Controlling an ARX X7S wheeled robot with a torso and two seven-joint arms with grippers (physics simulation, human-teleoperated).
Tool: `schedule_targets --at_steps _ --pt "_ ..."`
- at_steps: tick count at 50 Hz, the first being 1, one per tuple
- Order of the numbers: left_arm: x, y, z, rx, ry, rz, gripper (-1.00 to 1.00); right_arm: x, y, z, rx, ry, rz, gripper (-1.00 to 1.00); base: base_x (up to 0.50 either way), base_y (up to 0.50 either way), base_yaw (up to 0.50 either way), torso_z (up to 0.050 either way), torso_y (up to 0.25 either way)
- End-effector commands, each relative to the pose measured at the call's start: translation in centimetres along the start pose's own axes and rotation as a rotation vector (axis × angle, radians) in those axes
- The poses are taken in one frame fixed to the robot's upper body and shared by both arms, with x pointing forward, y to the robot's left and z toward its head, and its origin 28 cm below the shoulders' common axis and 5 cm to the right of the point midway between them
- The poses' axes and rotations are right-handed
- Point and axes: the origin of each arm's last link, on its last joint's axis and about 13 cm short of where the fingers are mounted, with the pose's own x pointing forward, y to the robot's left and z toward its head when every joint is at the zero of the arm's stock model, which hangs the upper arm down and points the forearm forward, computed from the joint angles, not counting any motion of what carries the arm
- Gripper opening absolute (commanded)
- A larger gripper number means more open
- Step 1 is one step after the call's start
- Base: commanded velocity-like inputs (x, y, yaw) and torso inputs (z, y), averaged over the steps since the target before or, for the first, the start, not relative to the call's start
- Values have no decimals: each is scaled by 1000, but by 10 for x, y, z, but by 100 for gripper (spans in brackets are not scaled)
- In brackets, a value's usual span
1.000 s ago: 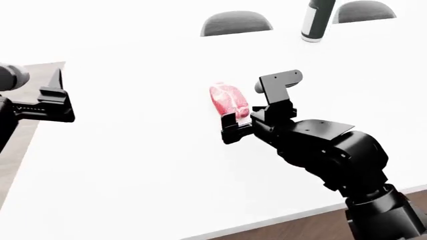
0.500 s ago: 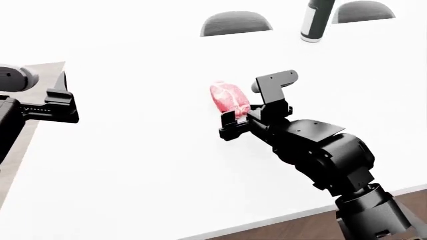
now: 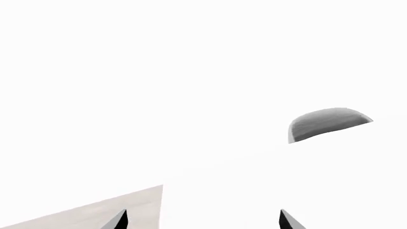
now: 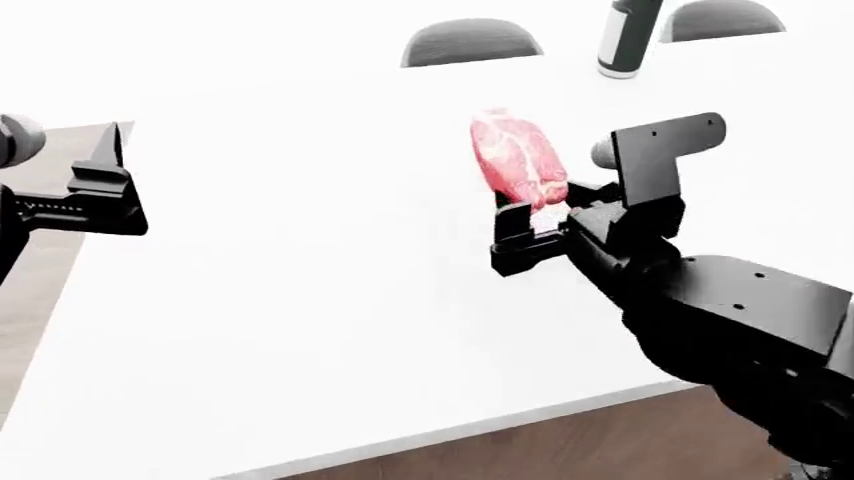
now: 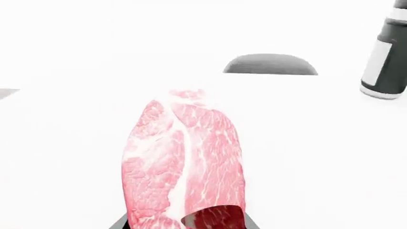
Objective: Pick the pork chop from the counter and place it in the cabinet.
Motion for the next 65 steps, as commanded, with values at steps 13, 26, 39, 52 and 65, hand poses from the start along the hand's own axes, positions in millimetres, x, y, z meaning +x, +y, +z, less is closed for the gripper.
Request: schedule_targets --at_steps 13,26,39,52,65 --pt "-10 -7 12 -4 -27 -33 100 -95 -8 26 -118 -250 -183 -100 104 489 0 0 0" --pt "-12 -9 10 2 -25 -34 100 -96 -6 20 -147 -281 -176 -100 130 479 0 0 -2" --pt "-17 -4 11 -4 -38 -11 100 -95 -4 20 -139 -310 -160 -100 486 73 0 0 0" --pt "-47 -10 14 -106 -152 26 100 -91 12 25 -137 -374 -79 -100 502 -18 0 0 0" --pt "-67 -21 16 -158 -239 37 100 -92 23 32 -146 -421 -31 -100 501 -30 0 0 0"
